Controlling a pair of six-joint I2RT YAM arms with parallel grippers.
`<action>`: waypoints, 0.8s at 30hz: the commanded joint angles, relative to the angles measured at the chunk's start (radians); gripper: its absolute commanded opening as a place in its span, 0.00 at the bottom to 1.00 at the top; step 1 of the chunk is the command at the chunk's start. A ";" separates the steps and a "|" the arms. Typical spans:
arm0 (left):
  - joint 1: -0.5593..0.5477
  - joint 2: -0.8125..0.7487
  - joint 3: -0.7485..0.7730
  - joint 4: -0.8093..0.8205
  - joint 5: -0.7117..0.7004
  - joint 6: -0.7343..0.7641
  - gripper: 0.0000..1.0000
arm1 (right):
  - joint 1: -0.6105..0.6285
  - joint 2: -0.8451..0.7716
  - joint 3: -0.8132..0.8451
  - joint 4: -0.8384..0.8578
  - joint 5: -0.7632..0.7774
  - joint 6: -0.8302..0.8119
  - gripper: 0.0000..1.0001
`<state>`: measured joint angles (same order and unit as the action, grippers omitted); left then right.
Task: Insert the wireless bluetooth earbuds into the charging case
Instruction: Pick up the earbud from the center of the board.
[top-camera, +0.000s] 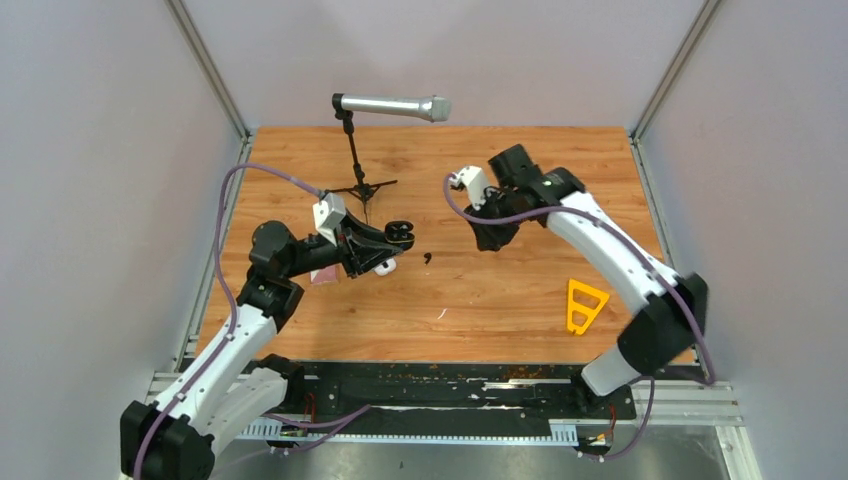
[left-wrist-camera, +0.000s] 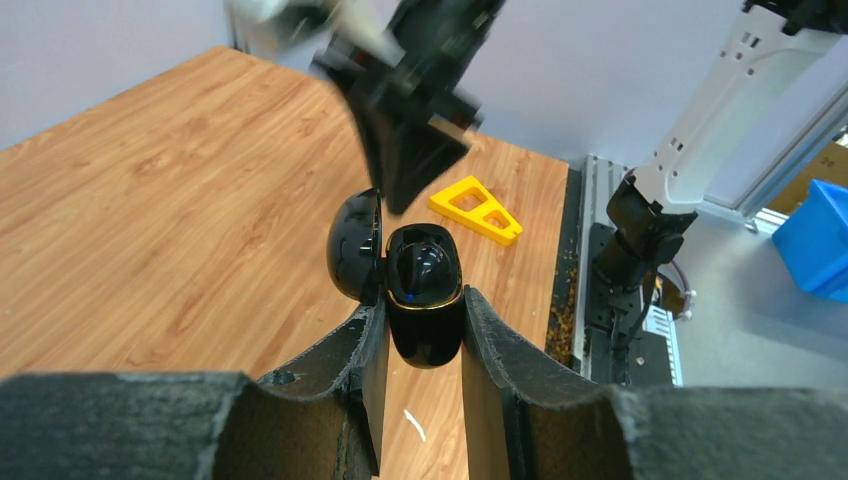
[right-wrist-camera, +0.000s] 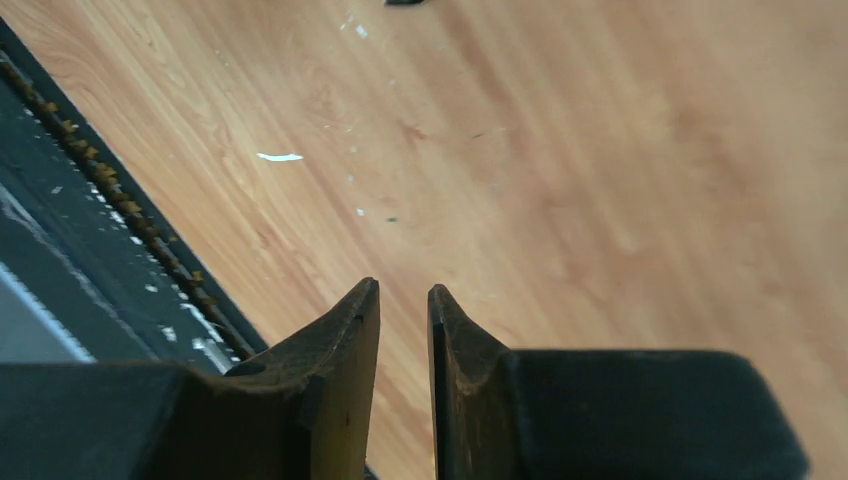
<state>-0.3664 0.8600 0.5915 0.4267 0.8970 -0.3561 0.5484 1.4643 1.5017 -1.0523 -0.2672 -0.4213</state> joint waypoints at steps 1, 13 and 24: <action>0.023 -0.049 0.042 -0.098 0.020 0.060 0.00 | -0.002 0.187 -0.017 0.047 -0.146 0.244 0.26; 0.066 -0.071 0.042 -0.122 0.009 0.062 0.00 | 0.052 0.693 0.374 0.079 -0.152 0.497 0.21; 0.096 -0.068 0.057 -0.157 0.013 0.085 0.00 | 0.071 0.825 0.468 0.074 -0.087 0.555 0.37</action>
<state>-0.2802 0.8059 0.6109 0.2638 0.9066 -0.2977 0.6231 2.2772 1.9167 -0.9840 -0.3805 0.0788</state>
